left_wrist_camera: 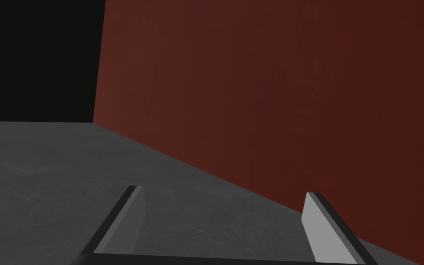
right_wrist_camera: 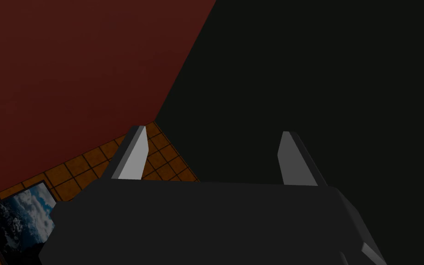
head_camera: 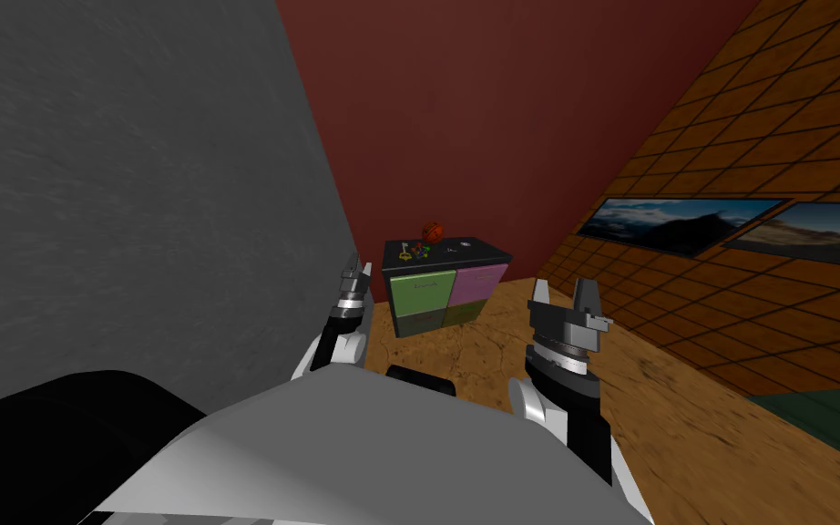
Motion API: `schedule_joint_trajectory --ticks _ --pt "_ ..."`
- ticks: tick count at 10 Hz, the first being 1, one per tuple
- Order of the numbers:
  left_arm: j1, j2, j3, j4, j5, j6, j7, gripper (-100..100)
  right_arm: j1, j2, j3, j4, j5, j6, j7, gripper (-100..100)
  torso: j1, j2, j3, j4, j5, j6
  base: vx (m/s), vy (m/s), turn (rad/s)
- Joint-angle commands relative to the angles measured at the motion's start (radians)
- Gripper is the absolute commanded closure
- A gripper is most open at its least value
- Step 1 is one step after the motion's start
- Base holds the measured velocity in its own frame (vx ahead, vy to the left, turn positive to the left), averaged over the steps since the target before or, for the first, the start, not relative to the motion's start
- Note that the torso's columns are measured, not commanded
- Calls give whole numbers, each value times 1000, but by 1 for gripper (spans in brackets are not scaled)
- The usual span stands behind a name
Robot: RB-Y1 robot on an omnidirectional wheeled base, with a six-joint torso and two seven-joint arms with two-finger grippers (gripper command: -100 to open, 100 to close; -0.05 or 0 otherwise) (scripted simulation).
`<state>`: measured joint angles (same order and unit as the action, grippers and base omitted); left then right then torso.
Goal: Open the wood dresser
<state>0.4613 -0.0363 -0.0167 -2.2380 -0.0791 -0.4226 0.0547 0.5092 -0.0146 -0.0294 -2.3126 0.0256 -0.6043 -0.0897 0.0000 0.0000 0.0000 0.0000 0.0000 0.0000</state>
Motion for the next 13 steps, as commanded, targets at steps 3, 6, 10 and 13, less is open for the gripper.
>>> schedule_joint_trajectory --ticks 3,6,10,13 --pt "0 0 0 0 0 0 0 0 0 0 0 0 0 0 0 0 0 175 -351 176 0 0 0 0 0" --pt "0 0 0 0 0 0 0 0 0 0 0 0 0 0 0 0 0 396 -792 396 0 0 0 0 0" --pt "-1 45 2 5 1 2 0 -100 0 0 0 0 0 0 0 0 0 691 -1382 691 0 0 4 -3 3" --pt "-7 126 8 29 5 11 -2 -100 0 0 0 0 0 0 0 0 -1 736 -1476 736 0 0 29 -34 23"
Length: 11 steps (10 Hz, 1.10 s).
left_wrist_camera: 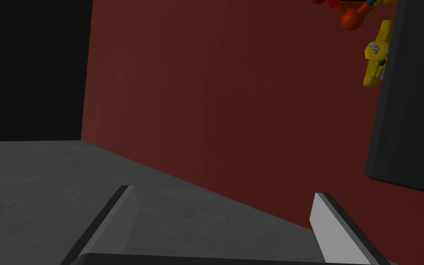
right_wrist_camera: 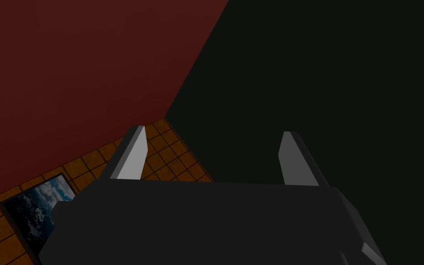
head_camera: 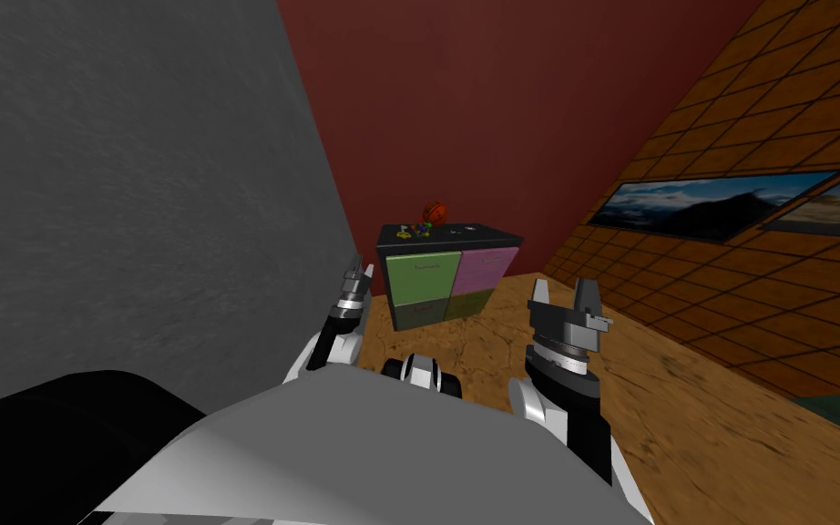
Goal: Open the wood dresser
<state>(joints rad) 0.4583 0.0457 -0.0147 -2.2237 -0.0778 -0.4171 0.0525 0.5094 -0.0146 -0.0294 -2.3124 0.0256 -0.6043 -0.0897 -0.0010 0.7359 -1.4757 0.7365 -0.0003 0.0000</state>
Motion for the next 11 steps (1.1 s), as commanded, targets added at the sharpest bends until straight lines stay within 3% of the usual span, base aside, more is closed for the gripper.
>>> schedule_joint_trajectory --ticks 1,5,11 --pt "-7 63 9 25 6 10 0 -100 0 0 0 0 0 0 0 0 0 1 -1 1 0 0 55 -58 27" --pt "-26 116 33 105 20 42 -4 -100 0 0 0 0 0 0 0 0 -1 1 -1 1 0 0 85 -99 61" --pt "-54 122 70 220 42 91 -10 -100 0 0 0 0 0 0 0 0 2 1 -1 1 1 0 101 -127 64"
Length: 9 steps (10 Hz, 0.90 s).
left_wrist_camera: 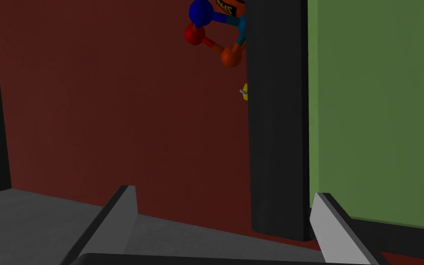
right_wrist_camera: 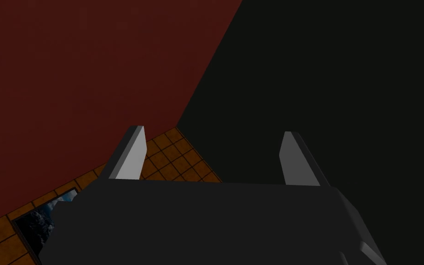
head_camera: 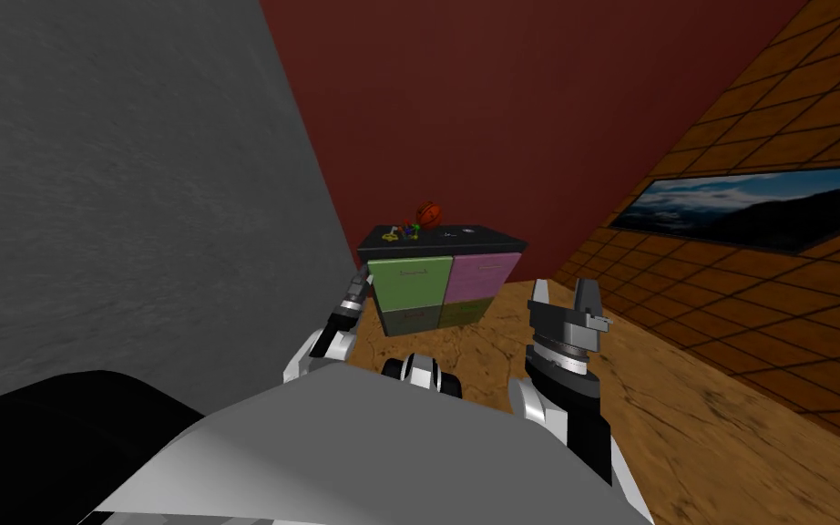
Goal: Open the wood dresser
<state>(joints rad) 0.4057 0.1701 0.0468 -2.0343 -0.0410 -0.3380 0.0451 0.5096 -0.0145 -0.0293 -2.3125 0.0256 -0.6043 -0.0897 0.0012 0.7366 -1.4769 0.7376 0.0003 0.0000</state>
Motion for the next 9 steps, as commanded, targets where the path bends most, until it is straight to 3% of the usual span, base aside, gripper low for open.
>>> schedule_joint_trajectory --ticks 1,5,8,9 --pt "-6 -2 15 49 9 21 -4 -100 0 0 0 0 0 0 0 0 0 0 0 0 0 0 115 -125 66" --pt "-24 -5 43 121 25 54 -8 -100 0 0 0 0 0 0 0 0 -2 1 1 0 -1 0 93 -133 63" --pt "-35 -24 61 165 36 76 -11 -100 0 0 0 0 0 0 0 0 -1 1 0 0 -1 0 108 -165 72" --pt "-40 -46 69 184 41 86 -13 -100 0 0 0 0 0 0 0 0 3 2 1 1 1 0 84 -113 59"
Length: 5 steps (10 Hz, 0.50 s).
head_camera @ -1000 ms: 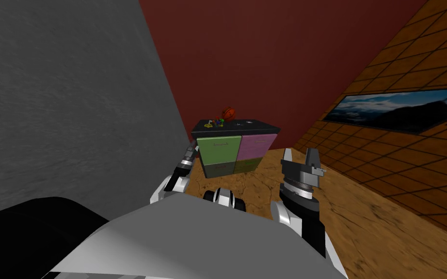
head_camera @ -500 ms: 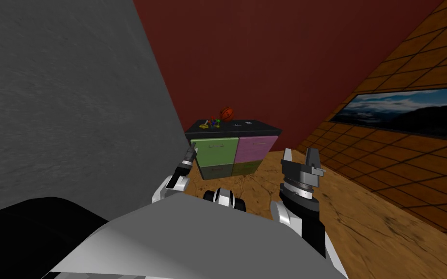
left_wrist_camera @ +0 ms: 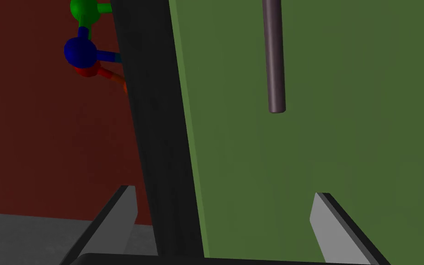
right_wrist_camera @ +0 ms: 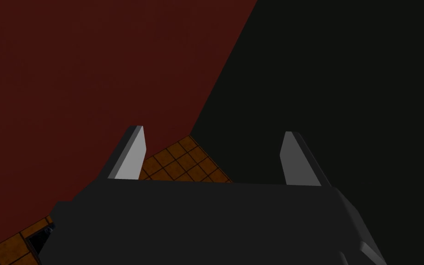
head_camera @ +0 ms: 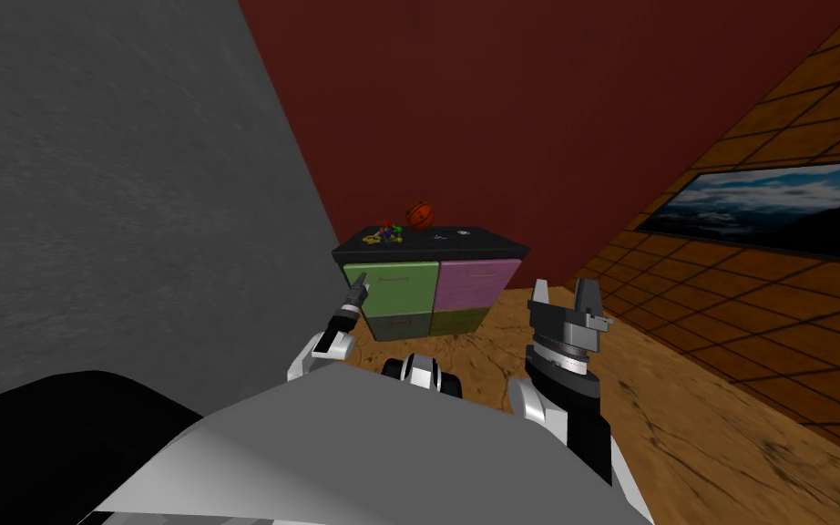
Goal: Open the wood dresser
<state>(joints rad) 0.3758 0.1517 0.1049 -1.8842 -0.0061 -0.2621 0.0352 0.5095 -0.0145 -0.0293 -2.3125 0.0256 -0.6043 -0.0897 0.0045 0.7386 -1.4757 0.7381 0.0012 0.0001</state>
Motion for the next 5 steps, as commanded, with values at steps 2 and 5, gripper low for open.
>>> schedule_joint_trajectory --ticks 2,5 --pt "-15 -63 19 50 10 18 -4 -100 0 0 0 0 0 0 0 0 -4 1 1 0 -1 0 63 -102 54" --pt "-19 -145 26 67 14 27 -5 -100 0 0 0 0 0 0 0 0 -3 0 0 0 -1 0 46 -55 25"
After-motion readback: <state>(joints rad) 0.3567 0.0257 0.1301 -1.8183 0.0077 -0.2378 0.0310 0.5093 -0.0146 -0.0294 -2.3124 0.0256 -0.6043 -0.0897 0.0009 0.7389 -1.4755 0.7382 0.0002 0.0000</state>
